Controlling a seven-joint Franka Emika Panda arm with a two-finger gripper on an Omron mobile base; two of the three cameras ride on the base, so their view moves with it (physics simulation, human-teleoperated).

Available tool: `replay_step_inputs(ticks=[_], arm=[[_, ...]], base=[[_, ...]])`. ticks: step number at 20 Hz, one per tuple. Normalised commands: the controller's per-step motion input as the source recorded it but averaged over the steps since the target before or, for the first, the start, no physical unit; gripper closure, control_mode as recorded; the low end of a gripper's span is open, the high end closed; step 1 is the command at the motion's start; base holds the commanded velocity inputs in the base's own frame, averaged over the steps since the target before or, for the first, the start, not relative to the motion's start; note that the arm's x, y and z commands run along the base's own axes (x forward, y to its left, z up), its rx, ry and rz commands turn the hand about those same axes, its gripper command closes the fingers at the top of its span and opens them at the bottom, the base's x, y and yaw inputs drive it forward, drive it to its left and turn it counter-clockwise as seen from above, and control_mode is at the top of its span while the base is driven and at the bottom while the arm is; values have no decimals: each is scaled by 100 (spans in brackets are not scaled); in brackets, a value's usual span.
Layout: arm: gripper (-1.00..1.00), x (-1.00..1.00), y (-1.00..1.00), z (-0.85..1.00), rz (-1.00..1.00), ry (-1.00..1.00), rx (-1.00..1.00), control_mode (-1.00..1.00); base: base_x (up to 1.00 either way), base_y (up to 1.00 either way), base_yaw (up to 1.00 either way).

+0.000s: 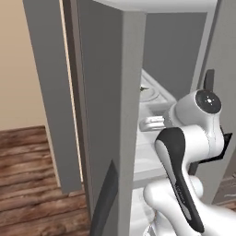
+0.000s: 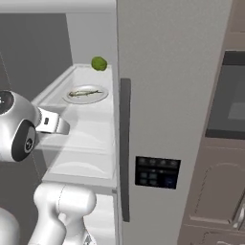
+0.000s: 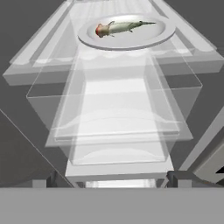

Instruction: Retrieve the fish from the fridge and place it on the saucepan with marinade on the stove.

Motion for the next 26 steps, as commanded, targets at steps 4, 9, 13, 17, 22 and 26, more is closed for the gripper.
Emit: replay_step_inputs(ticks=[4, 9, 13, 17, 22, 26], arm=[[-100, 0, 0, 0, 0, 0, 0, 100], [-100, 0, 0, 0, 0, 0, 0, 100], [-100, 0, 0, 0, 0, 0, 0, 100], [-100, 0, 0, 0, 0, 0, 0, 100], [-100, -2, 11, 11, -5, -5, -3, -100], [-100, -10, 9, 60, -17, -23, -9, -100]], base=[[46, -6, -6], [55, -6, 0], [32, -2, 0], [25, 0, 0], [2, 0, 0], [0, 0, 0]])
